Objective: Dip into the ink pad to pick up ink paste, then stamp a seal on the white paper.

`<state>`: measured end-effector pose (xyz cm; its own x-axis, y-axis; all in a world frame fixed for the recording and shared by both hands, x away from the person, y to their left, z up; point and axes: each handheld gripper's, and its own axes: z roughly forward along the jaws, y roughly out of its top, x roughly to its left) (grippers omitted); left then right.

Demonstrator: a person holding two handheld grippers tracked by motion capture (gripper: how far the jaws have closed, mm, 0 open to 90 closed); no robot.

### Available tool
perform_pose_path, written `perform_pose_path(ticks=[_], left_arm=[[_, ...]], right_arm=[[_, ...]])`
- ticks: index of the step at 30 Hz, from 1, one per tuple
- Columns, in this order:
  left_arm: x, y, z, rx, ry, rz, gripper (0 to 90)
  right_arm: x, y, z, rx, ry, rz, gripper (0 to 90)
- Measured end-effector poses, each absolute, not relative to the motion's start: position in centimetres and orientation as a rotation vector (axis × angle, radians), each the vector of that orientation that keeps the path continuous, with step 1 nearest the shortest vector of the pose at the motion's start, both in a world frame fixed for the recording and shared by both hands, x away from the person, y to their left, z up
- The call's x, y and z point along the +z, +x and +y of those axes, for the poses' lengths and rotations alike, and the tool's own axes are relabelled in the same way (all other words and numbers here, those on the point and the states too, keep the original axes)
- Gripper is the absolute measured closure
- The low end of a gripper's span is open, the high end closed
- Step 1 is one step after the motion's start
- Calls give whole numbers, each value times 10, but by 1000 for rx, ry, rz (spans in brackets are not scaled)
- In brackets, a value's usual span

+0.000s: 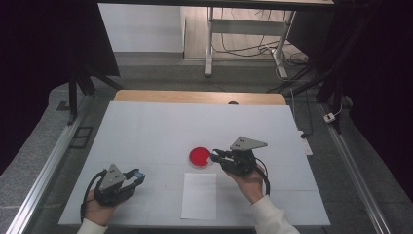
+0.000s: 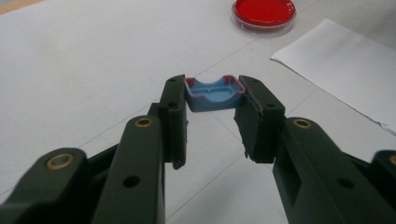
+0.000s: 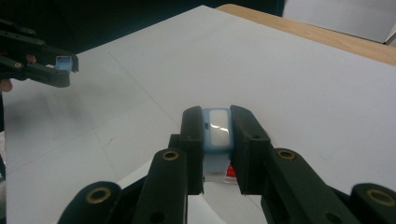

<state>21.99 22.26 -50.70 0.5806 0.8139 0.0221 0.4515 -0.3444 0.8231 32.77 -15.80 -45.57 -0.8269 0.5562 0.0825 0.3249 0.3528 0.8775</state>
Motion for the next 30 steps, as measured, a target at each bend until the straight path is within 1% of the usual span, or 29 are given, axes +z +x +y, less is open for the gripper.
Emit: perform_pose_path(ticks=[13, 30], left_arm=[[-507, 220, 222, 560, 1991, 1009, 643], [-507, 220, 222, 559, 1994, 1007, 643]], right_arm=[[-461, 315, -161, 1460, 775, 2412, 759], [-468, 297, -148, 1448, 711, 2478, 759]])
